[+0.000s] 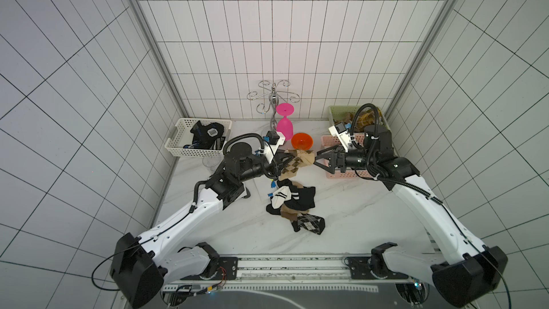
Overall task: Sort the socks into the basket by color
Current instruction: Pick up the sock at the center of the board.
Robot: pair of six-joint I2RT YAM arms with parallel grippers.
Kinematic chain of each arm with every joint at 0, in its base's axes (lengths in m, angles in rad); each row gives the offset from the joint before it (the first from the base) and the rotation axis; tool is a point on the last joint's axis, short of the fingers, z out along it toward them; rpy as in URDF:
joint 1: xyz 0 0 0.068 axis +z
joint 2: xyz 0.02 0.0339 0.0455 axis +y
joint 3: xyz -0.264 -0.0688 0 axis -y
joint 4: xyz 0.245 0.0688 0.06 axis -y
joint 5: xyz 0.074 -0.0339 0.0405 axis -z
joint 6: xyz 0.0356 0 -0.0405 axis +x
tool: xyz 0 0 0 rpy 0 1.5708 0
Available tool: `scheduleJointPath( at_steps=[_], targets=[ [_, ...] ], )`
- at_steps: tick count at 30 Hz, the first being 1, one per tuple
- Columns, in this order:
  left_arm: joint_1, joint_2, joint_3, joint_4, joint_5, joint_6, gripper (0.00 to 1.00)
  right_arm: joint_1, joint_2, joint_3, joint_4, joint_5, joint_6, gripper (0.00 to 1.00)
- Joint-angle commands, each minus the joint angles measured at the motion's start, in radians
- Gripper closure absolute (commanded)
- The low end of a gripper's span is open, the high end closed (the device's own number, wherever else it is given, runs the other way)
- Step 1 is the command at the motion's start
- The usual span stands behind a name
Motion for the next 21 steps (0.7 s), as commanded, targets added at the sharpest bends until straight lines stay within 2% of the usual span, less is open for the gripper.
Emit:
scheduleJointPath(
  at_steps=[1, 6, 8, 9, 12, 14, 15, 16, 19, 21],
  targets=[
    [-0.007, 0.026, 0.044, -0.004, 0.055, -0.016, 1.0, 0.055, -0.016, 0.106, 0.078, -0.037, -0.048, 0.09],
    [-0.013, 0.05, 0.059, 0.027, 0.09, -0.035, 1.0, 0.125, 0.024, 0.118, 0.083, -0.042, -0.055, 0.1],
    [-0.017, 0.06, 0.066, 0.031, 0.109, -0.04, 1.0, 0.131, 0.041, 0.121, 0.09, -0.026, -0.055, 0.14],
    [-0.018, 0.064, 0.069, 0.031, 0.12, -0.042, 1.0, 0.131, 0.05, 0.125, 0.094, -0.024, -0.055, 0.2],
    [-0.021, 0.075, 0.07, 0.031, 0.145, -0.052, 1.0, 0.131, 0.069, 0.139, 0.105, -0.023, -0.05, 0.56],
    [-0.022, 0.084, 0.071, 0.031, 0.165, -0.06, 1.0, 0.13, 0.076, 0.138, 0.122, -0.026, -0.038, 0.77],
    [-0.02, 0.089, 0.073, 0.027, 0.168, -0.062, 1.0, 0.13, 0.08, 0.142, 0.125, -0.024, -0.035, 0.92],
    [-0.019, 0.092, 0.072, 0.026, 0.162, -0.066, 0.96, 0.126, 0.084, 0.145, 0.125, -0.023, -0.03, 1.0],
    [-0.01, 0.087, 0.063, 0.035, 0.143, -0.082, 0.75, 0.103, 0.09, 0.153, 0.127, -0.03, -0.012, 1.0],
    [0.001, 0.081, 0.057, 0.04, 0.13, -0.097, 0.54, 0.074, 0.093, 0.162, 0.134, -0.023, 0.0, 1.0]
  ],
)
